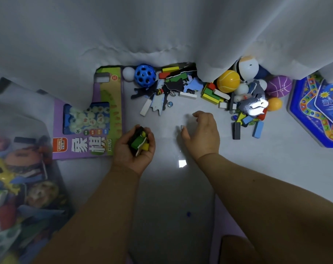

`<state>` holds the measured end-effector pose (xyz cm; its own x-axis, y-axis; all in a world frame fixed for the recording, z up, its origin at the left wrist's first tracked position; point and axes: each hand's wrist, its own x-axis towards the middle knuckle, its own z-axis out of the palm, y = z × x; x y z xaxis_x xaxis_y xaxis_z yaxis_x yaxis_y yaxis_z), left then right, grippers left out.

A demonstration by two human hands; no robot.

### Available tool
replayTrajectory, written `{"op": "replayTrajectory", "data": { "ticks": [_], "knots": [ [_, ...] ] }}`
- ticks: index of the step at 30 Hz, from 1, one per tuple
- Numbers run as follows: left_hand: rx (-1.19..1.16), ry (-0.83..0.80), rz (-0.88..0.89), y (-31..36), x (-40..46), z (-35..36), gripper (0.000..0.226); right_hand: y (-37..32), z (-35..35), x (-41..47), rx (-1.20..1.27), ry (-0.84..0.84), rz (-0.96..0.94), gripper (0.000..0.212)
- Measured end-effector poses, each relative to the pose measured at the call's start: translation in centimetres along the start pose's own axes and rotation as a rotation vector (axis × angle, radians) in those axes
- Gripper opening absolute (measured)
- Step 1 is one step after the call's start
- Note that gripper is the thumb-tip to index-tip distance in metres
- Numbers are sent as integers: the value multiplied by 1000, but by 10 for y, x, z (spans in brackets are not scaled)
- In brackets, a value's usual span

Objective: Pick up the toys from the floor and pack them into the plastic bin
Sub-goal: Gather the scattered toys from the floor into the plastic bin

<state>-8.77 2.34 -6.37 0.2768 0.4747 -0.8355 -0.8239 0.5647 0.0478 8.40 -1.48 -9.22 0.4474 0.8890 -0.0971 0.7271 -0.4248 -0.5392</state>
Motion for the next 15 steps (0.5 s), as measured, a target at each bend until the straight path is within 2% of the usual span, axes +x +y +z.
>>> {"op": "replayTrajectory", "data": {
  "ticks": [2, 5, 7, 11, 15],
  "knots": [
    [-10, 13, 14, 3, -5, -10, 7, -4, 5, 0, -39, -67, 7, 47],
    [-22, 16, 38, 7, -12, -22, 17, -16, 14, 18, -44, -165, -37, 50],
    [-26, 30, 42, 10, -14, -28, 9, -28, 22, 40, -63, -236, -83, 51],
    [-30, 16, 33, 13, -18, -32, 10, -46, 32, 75, -175, -328, -130, 31],
    [-15, -1, 41, 18, -25, -27, 7, -46, 20, 58, -167, -375, -127, 17]
  ]
}}
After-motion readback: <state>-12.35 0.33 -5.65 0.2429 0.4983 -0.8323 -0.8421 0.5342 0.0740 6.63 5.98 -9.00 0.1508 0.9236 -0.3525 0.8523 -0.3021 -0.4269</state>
